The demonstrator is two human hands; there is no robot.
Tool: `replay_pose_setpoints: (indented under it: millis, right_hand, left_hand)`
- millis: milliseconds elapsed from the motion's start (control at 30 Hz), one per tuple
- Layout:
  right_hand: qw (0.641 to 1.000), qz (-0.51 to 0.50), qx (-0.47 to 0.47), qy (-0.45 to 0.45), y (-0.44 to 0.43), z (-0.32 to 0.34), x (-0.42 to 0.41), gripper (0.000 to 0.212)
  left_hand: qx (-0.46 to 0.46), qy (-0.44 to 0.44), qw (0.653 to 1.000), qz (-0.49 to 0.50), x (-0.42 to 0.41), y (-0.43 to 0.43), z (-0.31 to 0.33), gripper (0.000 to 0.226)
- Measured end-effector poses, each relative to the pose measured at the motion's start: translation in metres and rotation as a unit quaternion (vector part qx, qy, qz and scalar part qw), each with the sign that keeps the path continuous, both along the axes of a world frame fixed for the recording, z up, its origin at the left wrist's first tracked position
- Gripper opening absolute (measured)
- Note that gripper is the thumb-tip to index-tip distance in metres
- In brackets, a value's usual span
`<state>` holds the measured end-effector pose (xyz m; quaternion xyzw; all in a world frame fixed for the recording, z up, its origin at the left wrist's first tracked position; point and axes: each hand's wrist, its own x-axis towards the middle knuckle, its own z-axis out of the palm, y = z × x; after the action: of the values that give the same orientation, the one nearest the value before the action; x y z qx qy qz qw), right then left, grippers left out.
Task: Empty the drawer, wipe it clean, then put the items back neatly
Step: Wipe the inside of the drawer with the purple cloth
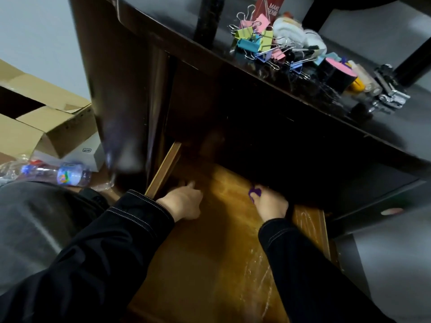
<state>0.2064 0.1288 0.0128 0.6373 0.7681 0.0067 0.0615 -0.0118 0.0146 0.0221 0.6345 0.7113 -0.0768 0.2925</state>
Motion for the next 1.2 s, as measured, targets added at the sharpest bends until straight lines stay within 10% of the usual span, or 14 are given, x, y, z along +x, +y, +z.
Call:
replay_pose_setpoints:
  millis: [433, 800, 1200]
  right_hand:
    - [0.984, 0.169, -0.013, -0.050, -0.112, -0.010, 0.038, 0.037]
    - [0.997, 0.010, -0.046, -0.055, 0.019, 0.001, -0.012, 0.043]
    - [0.973, 0.224, -0.026, -0.038, -0.097, 0.000, 0.028, 0.038]
  left_hand:
    - [-0.004, 0.007, 1.000, -0.018, 0.000, -0.006, 0.007, 0.057]
    - [-0.009, -0.001, 1.000, -0.002, 0.001, 0.000, 0.003, 0.058]
    - [-0.011, -0.012, 1.000, -0.009, 0.000, -0.009, 0.013, 0.052]
